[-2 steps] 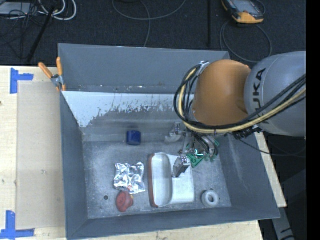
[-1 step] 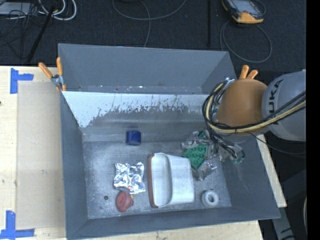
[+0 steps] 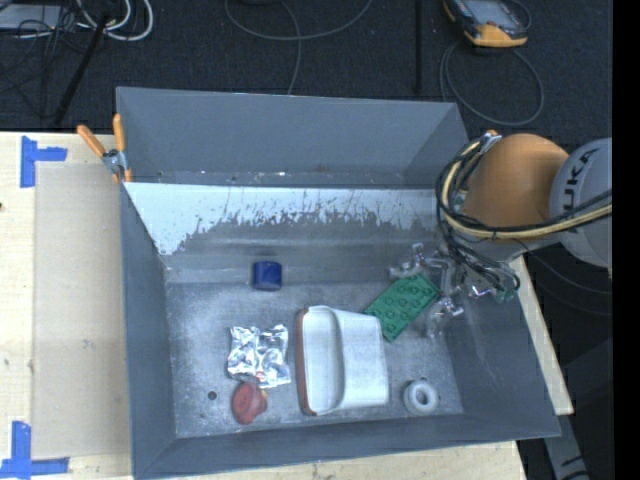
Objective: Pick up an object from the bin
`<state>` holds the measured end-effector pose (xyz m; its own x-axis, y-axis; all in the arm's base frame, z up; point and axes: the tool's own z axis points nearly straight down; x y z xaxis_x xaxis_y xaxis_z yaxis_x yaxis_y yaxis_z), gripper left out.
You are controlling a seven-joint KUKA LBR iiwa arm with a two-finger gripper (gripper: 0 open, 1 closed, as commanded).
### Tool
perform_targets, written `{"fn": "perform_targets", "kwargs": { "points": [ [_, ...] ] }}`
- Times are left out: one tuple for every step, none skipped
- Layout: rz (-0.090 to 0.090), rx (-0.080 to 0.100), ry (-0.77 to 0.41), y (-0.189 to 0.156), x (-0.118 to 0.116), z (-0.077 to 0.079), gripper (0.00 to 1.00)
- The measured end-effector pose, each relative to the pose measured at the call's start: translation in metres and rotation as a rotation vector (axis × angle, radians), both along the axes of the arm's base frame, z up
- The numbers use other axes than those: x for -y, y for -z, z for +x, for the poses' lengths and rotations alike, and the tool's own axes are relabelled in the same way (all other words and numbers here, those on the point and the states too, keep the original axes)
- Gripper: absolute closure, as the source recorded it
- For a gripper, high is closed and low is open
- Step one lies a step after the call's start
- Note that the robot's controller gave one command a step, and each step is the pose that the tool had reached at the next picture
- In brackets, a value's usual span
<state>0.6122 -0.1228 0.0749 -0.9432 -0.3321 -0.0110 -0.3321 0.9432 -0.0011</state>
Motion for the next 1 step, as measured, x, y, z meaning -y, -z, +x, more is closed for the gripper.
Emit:
{"fn": "perform_targets", "kwargs": {
  "points": [
    [-0.001, -0.006, 0.003, -0.0015, -0.0007, 0.0015, 0.00]
  ]
}}
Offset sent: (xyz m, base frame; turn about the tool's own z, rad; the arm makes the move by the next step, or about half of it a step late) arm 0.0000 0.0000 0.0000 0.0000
